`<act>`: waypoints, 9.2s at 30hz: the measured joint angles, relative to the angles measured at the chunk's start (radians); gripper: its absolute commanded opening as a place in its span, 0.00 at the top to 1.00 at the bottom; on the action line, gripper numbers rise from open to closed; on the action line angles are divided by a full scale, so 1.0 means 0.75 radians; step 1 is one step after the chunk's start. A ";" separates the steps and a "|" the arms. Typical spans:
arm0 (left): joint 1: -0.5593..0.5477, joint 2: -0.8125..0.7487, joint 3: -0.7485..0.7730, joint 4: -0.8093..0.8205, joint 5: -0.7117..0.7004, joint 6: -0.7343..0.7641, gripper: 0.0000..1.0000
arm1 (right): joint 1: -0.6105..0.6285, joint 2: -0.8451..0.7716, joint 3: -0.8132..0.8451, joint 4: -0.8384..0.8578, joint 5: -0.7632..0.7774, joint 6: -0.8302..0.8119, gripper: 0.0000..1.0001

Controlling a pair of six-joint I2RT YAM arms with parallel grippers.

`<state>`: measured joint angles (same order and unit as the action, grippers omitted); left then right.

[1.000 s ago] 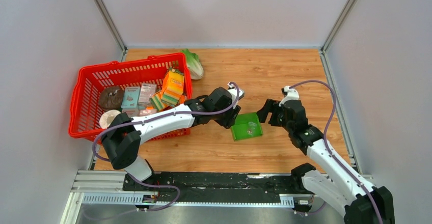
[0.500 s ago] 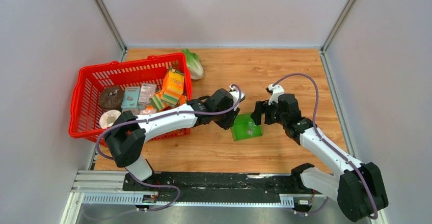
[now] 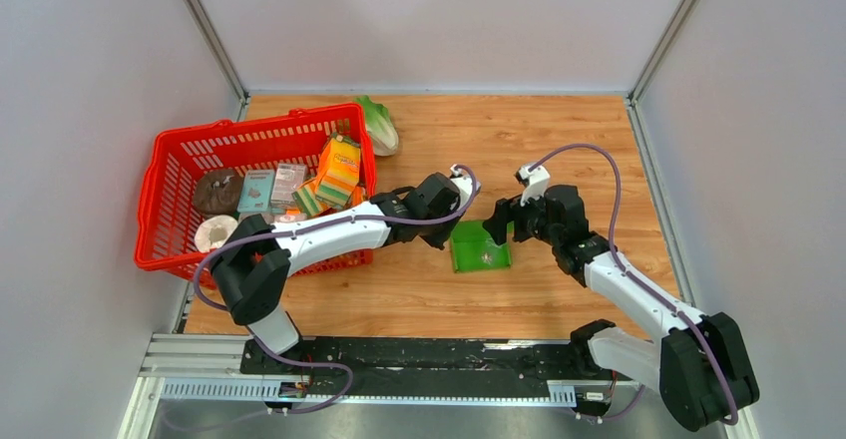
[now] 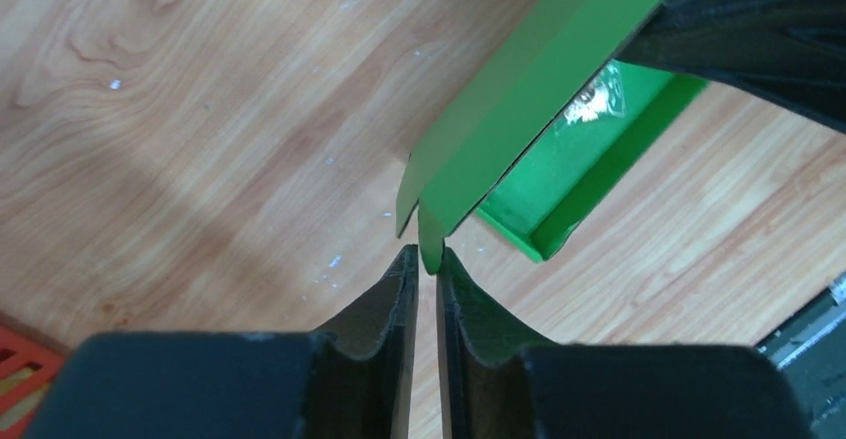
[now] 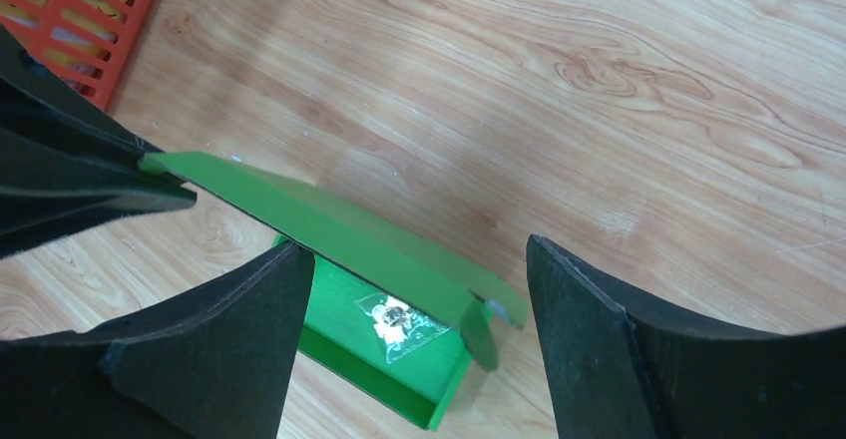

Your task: Fold the paper box

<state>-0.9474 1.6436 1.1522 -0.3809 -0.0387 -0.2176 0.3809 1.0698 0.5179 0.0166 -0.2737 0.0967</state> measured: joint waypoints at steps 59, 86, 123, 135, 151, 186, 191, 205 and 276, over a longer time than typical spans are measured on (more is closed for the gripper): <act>0.098 0.107 0.114 0.068 -0.023 0.289 1.00 | -0.009 0.098 0.025 -0.010 0.081 0.154 0.74; 0.112 0.208 0.230 0.113 -0.449 -0.102 1.00 | 0.165 0.215 -0.019 0.285 0.332 0.459 1.00; 0.108 0.220 0.262 0.061 -0.524 -0.447 1.00 | 0.335 0.283 -0.017 0.363 0.616 0.492 1.00; 0.098 0.143 -0.051 0.388 -0.541 -0.446 1.00 | 0.421 0.319 -0.019 0.359 0.726 0.460 1.00; -0.035 0.028 -0.240 0.596 -0.555 -0.391 1.00 | 0.481 -0.117 -0.004 -0.142 0.711 0.578 0.50; -0.122 0.035 -0.243 0.615 -0.588 -0.395 1.00 | -0.031 0.055 0.149 -0.461 -0.049 1.083 0.38; -0.124 0.041 -0.227 0.598 -0.588 -0.390 1.00 | -0.030 0.054 0.192 -0.546 -0.019 1.028 0.19; -0.124 0.043 -0.203 0.552 -0.578 -0.385 1.00 | -0.119 0.058 0.281 -0.630 0.037 0.798 0.52; -0.034 0.092 -0.142 0.485 -0.184 -0.394 1.00 | -0.085 0.066 0.096 -0.363 0.099 1.132 0.63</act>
<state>-0.9726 1.7123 1.0458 -0.0174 -0.1764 -0.5133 0.3172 1.1194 0.5896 -0.2558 -0.1997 0.9459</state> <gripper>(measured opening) 0.008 0.363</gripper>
